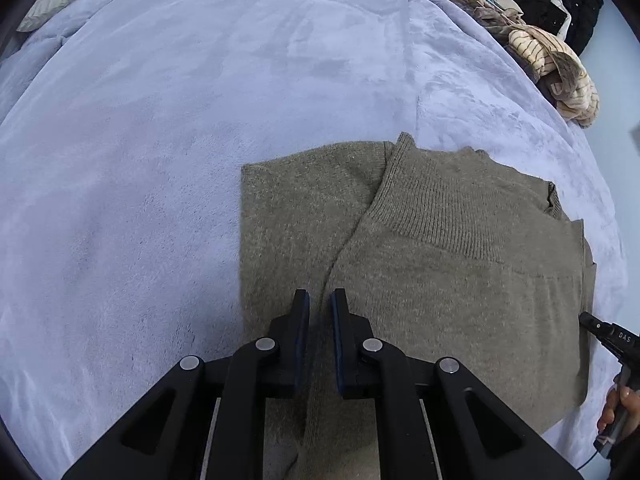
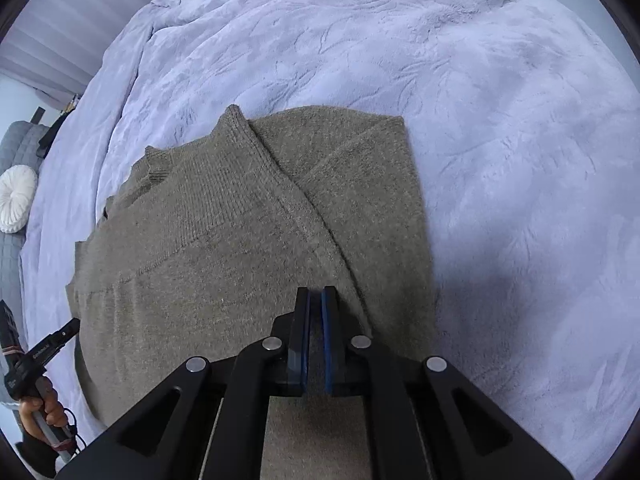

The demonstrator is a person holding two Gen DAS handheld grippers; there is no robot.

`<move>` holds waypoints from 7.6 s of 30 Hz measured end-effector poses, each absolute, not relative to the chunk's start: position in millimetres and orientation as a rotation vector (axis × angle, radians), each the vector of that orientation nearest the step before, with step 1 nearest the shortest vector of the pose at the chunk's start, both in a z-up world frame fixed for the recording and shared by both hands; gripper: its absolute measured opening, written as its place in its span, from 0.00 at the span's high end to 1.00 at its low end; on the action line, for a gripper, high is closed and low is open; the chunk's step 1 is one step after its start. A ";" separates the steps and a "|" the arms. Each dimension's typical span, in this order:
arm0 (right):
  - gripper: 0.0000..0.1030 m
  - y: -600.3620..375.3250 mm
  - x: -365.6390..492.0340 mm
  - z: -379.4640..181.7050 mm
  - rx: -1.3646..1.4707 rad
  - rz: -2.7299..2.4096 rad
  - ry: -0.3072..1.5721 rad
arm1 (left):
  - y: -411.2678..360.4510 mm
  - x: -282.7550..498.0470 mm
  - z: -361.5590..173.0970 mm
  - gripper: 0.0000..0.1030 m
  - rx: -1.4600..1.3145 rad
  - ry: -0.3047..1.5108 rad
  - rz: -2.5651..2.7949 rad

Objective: Fold small clothes

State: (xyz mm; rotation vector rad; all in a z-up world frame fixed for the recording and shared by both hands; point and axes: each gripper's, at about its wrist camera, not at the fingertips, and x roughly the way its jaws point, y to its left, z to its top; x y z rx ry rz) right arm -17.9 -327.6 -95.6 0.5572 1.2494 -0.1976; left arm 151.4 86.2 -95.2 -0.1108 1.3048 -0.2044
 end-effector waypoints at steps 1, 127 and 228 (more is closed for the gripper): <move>0.94 -325.2 -22.2 -93.7 0.548 -0.204 1.254 | 86.2 147.9 -92.9 0.89 -0.103 1.304 -0.201; 0.81 -163.4 -19.8 -63.1 0.778 0.085 1.186 | 11.3 148.3 -89.3 0.78 -0.143 1.417 -0.482; 0.43 -359.2 -67.1 -50.9 0.757 -0.210 1.087 | -153.1 117.5 -50.5 0.41 0.180 1.249 -0.489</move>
